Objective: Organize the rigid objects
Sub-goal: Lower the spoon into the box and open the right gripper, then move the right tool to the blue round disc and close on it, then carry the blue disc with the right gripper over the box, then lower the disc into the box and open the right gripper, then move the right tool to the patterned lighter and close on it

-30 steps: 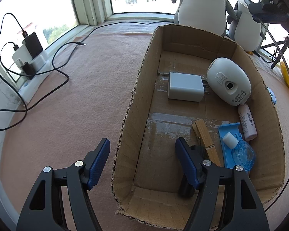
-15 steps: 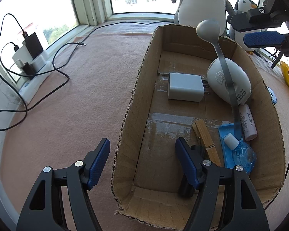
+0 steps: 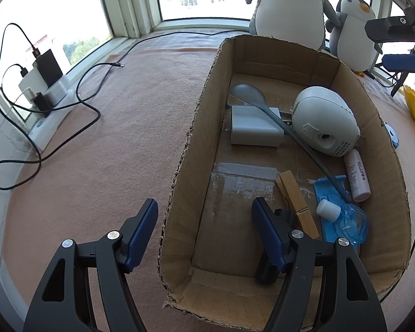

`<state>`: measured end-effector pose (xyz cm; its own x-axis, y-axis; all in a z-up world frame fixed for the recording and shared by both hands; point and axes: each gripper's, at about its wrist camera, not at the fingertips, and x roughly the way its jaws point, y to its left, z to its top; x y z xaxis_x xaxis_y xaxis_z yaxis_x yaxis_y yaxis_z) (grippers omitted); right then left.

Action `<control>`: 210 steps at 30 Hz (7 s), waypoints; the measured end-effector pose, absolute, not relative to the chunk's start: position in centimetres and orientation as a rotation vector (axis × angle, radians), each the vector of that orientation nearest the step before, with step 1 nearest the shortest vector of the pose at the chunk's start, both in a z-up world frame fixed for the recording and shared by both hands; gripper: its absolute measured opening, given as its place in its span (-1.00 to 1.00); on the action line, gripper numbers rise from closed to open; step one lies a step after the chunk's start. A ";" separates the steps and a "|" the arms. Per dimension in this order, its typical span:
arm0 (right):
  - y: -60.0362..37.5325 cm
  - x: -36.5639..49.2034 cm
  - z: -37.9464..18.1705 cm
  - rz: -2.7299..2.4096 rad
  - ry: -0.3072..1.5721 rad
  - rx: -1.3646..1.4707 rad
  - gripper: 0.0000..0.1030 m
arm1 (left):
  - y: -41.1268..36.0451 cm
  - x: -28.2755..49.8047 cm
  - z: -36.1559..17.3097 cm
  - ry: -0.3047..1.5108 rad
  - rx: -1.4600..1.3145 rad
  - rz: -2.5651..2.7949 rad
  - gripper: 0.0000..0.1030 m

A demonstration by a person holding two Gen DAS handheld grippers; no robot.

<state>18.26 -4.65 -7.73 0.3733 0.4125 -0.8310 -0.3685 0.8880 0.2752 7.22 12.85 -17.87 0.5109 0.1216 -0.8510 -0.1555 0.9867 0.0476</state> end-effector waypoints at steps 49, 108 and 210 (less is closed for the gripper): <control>-15.5 21.5 -17.7 0.207 1.303 -0.186 -0.10 | 12.8 7.2 -17.8 1.019 -0.018 0.174 0.39; -1.3 21.6 -11.4 0.437 1.114 -0.192 -0.11 | 12.5 7.2 -18.0 1.016 -0.026 0.173 0.39; -12.0 17.6 -17.7 0.215 1.317 -0.114 -0.60 | 12.3 7.3 -18.1 1.013 -0.027 0.172 0.39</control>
<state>17.55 -11.95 -17.67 0.2352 0.0920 -0.9676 -0.2210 0.9745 0.0390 7.30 12.35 -18.12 0.5171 0.1303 -0.8460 -0.1555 0.9862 0.0568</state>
